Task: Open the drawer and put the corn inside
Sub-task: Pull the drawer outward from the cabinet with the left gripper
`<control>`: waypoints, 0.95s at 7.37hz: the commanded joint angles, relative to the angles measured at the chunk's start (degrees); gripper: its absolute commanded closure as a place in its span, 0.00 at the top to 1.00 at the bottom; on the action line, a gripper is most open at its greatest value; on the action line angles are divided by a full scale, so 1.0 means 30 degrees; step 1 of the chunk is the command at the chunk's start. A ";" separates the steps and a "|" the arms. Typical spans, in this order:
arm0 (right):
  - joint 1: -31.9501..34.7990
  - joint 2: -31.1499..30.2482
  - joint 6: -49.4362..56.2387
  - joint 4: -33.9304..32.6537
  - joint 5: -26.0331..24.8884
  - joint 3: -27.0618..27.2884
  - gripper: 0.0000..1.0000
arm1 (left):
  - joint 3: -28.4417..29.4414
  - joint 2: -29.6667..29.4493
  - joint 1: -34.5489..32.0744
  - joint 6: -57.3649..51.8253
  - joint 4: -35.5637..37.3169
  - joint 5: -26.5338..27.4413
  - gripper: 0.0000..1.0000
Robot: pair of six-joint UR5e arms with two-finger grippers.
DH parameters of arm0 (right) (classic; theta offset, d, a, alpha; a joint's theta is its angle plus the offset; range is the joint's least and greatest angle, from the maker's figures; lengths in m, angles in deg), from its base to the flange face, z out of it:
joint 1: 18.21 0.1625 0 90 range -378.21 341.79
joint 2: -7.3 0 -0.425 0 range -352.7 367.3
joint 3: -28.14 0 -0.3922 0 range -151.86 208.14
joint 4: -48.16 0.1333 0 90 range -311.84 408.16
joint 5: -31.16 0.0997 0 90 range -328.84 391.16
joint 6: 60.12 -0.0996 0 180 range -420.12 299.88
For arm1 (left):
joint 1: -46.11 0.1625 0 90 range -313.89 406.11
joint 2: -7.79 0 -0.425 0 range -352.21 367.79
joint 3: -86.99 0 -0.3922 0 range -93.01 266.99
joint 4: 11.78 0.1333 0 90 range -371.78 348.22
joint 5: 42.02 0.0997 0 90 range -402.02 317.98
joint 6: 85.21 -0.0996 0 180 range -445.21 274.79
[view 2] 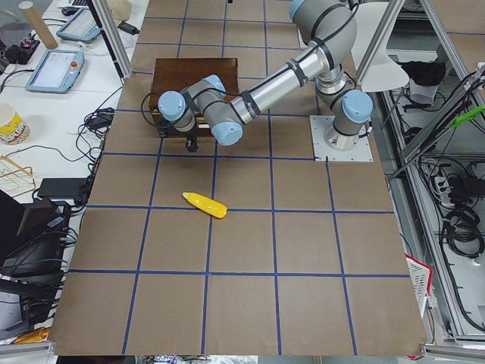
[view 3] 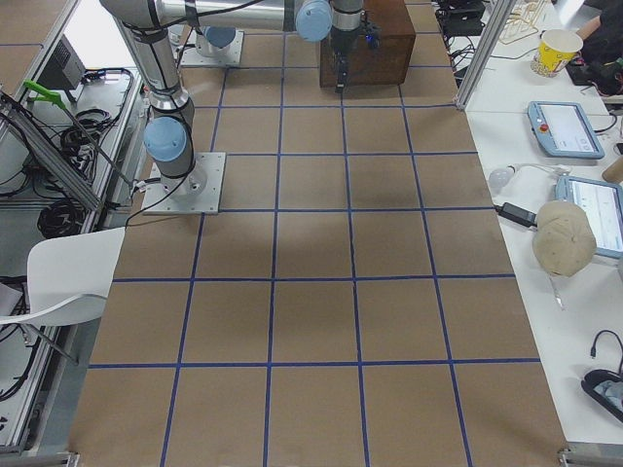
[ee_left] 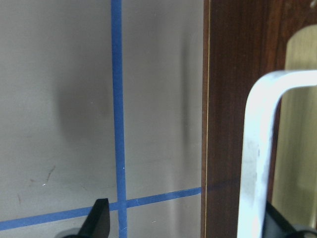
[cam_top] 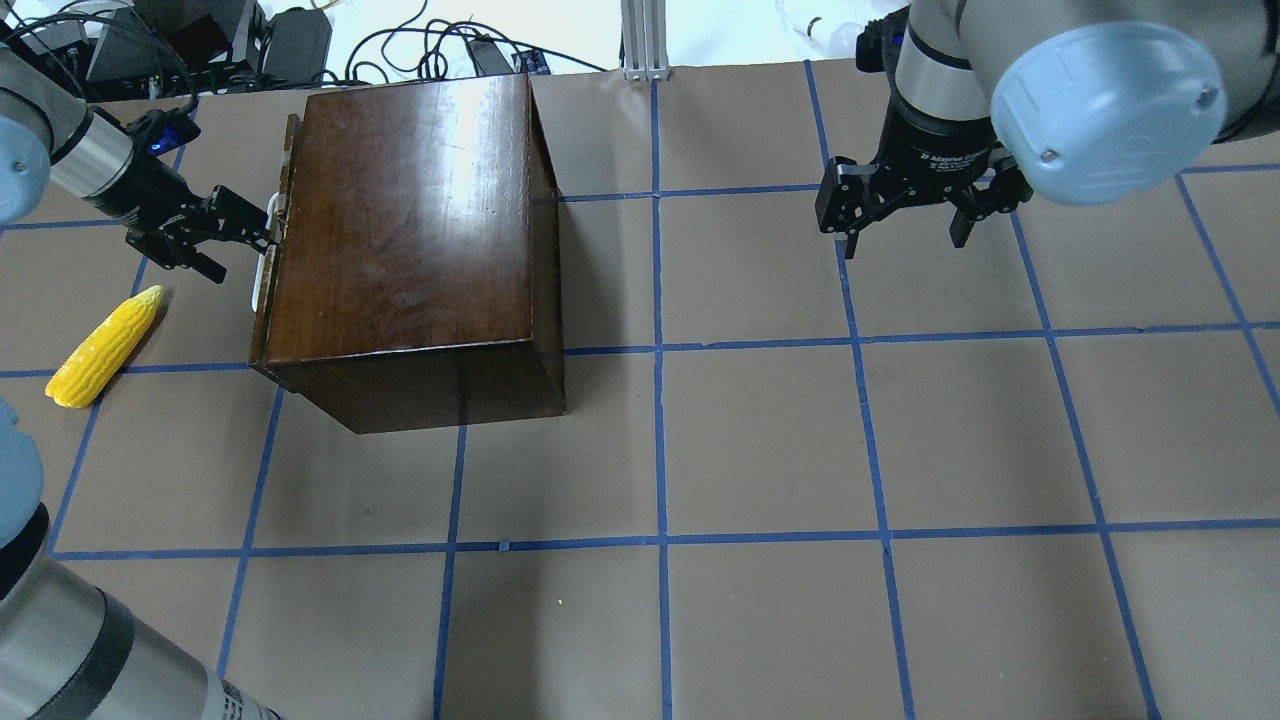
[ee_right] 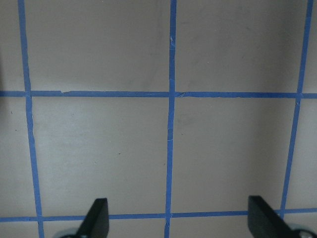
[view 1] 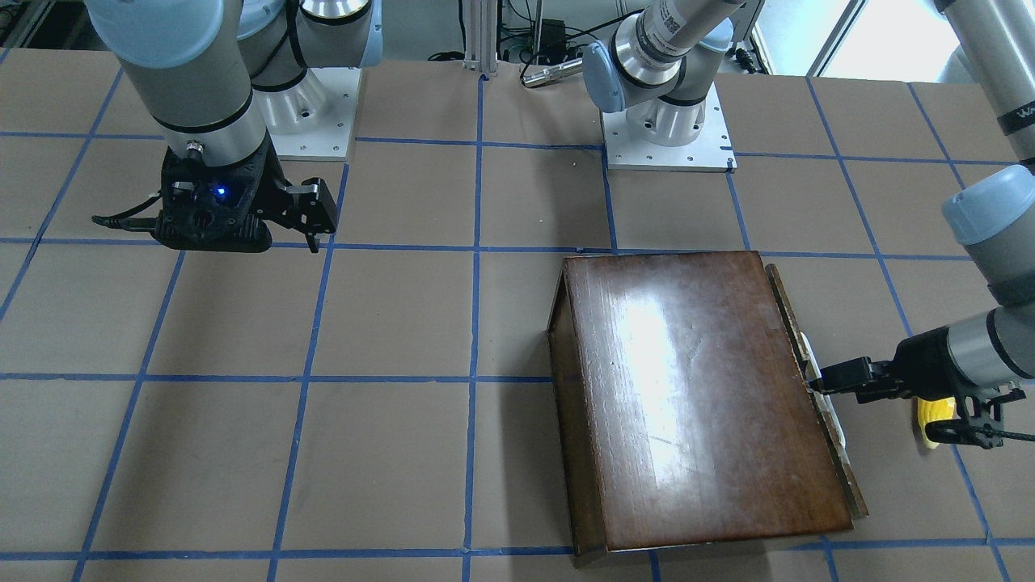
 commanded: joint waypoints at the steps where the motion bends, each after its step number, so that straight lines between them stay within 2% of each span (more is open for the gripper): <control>1: 0.0001 0.0027 0.0000 0.0012 0.0000 0.0016 1.00 | -0.0004 -0.0007 0.0049 -0.0033 0.0464 0.0323 1.00; 3: 0.0001 0.0027 0.0000 0.0012 0.0000 0.0016 1.00 | 0.0025 0.0022 0.0078 -0.0004 0.0615 0.1141 1.00; 6: 0.0001 -0.0002 0.0000 0.0012 0.0000 -0.0013 1.00 | 0.0025 0.0051 0.0107 -0.0004 0.0645 0.1348 1.00; 7: 0.0001 -0.0003 0.0000 0.0012 0.0000 0.0015 1.00 | 0.0025 0.0081 0.0107 -0.0062 0.0819 0.1988 1.00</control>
